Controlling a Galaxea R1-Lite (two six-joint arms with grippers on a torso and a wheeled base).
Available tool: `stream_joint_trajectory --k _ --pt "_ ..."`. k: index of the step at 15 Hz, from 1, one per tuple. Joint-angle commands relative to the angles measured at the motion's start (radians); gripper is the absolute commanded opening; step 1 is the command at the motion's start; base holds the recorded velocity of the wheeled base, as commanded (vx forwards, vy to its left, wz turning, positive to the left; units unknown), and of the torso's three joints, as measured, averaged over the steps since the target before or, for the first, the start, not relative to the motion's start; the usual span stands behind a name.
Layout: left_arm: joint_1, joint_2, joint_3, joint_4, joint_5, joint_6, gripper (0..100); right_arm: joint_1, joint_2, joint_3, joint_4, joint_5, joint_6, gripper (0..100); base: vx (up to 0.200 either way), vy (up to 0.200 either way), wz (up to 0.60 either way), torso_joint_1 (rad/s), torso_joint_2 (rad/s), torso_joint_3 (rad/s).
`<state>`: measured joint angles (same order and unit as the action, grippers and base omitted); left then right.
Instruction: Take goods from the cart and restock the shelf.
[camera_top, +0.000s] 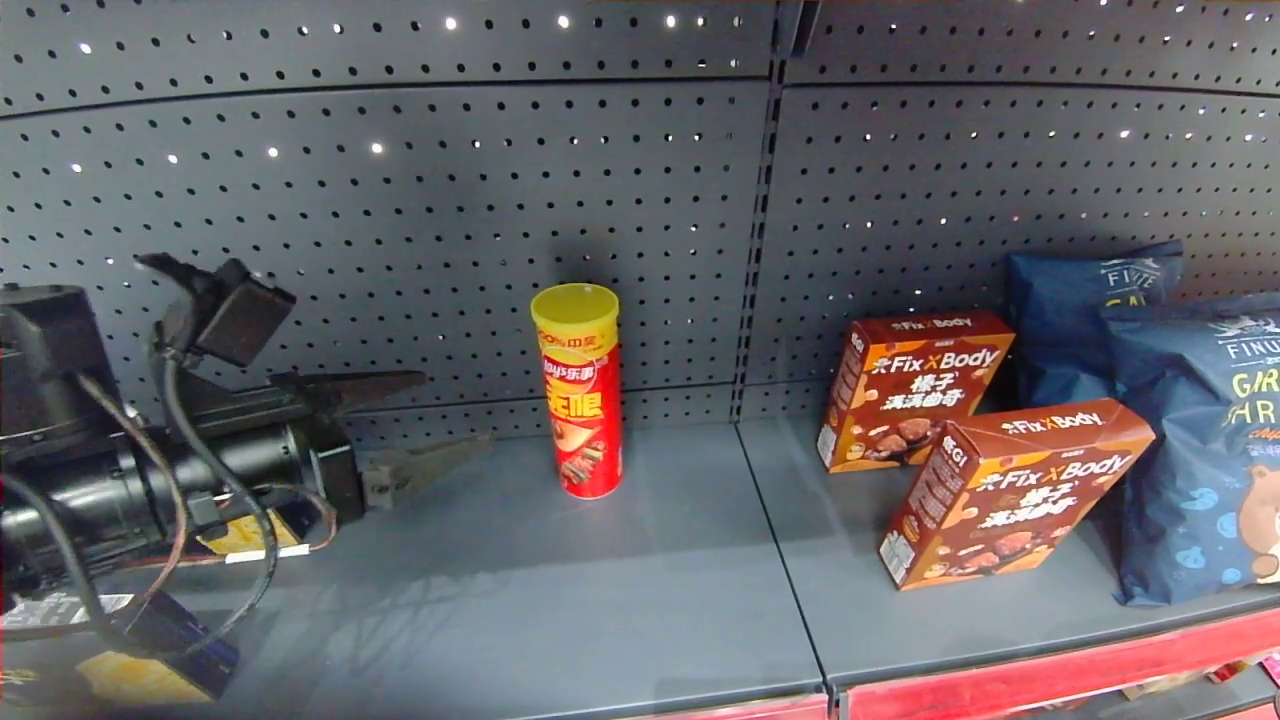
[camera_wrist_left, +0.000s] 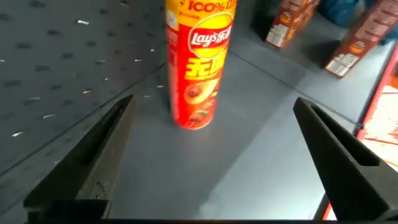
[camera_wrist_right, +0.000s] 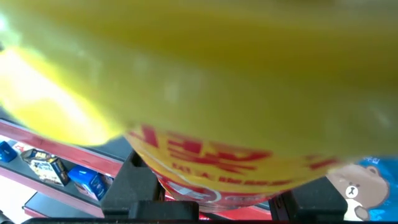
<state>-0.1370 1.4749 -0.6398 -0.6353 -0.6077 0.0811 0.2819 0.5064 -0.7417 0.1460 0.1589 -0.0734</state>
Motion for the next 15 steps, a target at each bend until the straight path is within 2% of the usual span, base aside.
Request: stream_joint_trajectory --k 1,4,7,8,9,10,12,15 --pt "0.0 0.125 -0.06 -0.017 -0.015 -0.009 100 0.0 -0.008 0.002 0.0 0.002 0.001 0 0.0 0.0 0.0 0.0 0.0 0.0" --pt "0.0 0.211 -0.126 -0.095 -0.101 -0.026 100 0.005 -0.008 0.008 0.0 0.002 0.02 0 0.0 0.0 0.0 0.0 0.0 0.0" --pt "0.0 0.28 -0.179 -0.152 -0.129 -0.043 100 0.008 -0.002 0.008 0.0 0.005 0.03 0 0.0 0.0 0.0 0.0 0.0 0.0" --pt "0.0 0.28 -0.179 -0.152 -0.129 -0.043 100 0.008 -0.002 0.008 0.0 0.005 0.03 0 0.0 0.0 0.0 0.0 0.0 0.0" --pt "0.0 0.318 -0.187 -0.211 -0.17 -0.064 100 0.013 0.004 0.005 -0.003 0.007 0.03 0 0.0 0.0 0.0 0.0 0.0 0.0" --pt "0.0 0.32 -0.187 -0.215 -0.172 -0.064 100 0.013 0.004 0.005 -0.003 0.007 0.03 0 0.0 0.0 0.0 0.0 0.0 0.0" --pt "0.005 0.375 -0.187 -0.311 -0.208 -0.081 100 0.013 0.004 0.002 -0.003 0.008 0.03 0 0.0 0.0 0.0 0.0 0.0 0.0" --pt "0.008 0.413 -0.189 -0.359 -0.242 -0.095 100 0.013 0.014 -0.004 -0.002 0.008 0.03 0 0.0 0.0 0.0 0.0 0.0 0.0"
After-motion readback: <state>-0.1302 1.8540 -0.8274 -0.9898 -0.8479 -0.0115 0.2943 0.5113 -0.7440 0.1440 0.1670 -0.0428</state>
